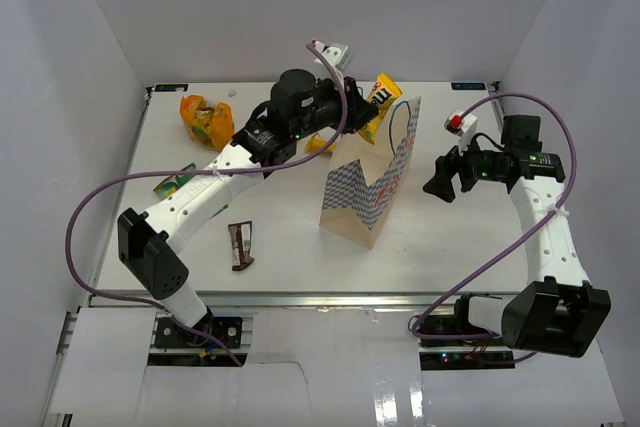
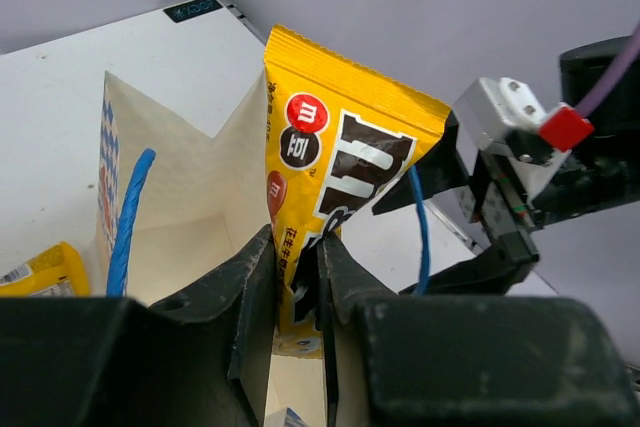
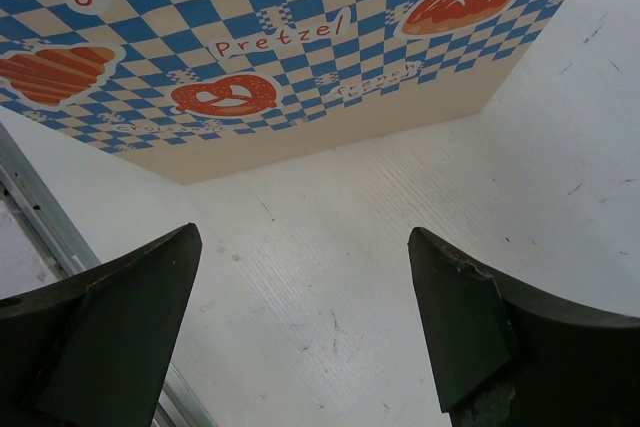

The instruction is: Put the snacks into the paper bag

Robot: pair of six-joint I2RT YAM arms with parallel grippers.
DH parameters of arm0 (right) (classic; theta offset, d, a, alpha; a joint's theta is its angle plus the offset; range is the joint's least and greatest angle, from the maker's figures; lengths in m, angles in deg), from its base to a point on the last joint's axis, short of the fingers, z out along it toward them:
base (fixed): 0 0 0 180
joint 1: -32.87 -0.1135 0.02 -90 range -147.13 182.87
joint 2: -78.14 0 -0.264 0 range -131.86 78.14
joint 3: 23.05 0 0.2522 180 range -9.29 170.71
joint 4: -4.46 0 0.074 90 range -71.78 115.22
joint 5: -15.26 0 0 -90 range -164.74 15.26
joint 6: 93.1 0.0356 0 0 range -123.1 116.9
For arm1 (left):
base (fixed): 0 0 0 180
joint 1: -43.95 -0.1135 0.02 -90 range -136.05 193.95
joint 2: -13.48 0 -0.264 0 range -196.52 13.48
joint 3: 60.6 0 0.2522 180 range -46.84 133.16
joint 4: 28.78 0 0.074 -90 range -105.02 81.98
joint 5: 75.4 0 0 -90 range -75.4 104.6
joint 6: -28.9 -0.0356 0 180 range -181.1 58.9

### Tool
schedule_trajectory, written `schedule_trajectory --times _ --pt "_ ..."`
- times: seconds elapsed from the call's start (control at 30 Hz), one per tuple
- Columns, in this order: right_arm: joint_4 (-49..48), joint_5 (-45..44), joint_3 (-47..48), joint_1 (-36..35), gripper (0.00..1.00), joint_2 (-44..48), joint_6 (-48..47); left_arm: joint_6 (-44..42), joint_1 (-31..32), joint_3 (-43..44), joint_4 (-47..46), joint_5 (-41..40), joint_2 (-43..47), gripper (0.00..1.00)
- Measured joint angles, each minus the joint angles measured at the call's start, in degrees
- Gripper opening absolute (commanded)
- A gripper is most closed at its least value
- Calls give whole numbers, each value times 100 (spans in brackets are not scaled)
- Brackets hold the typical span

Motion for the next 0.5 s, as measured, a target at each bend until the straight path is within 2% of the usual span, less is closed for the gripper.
schedule_trajectory --times 0.1,0.13,0.17,0.3,0.5 --pt "0 44 0 0 90 7 4 -184 52 129 87 -227 -201 40" --pt "0 55 0 0 90 7 7 -225 63 144 116 -295 -240 47" --pt "0 70 0 0 90 9 4 -278 81 155 149 -348 -267 58" --pt "11 380 2 0 90 155 -151 -326 125 155 293 -474 -282 79" --pt "704 1526 498 -68 91 470 -1283 -310 186 361 553 -476 -280 80"
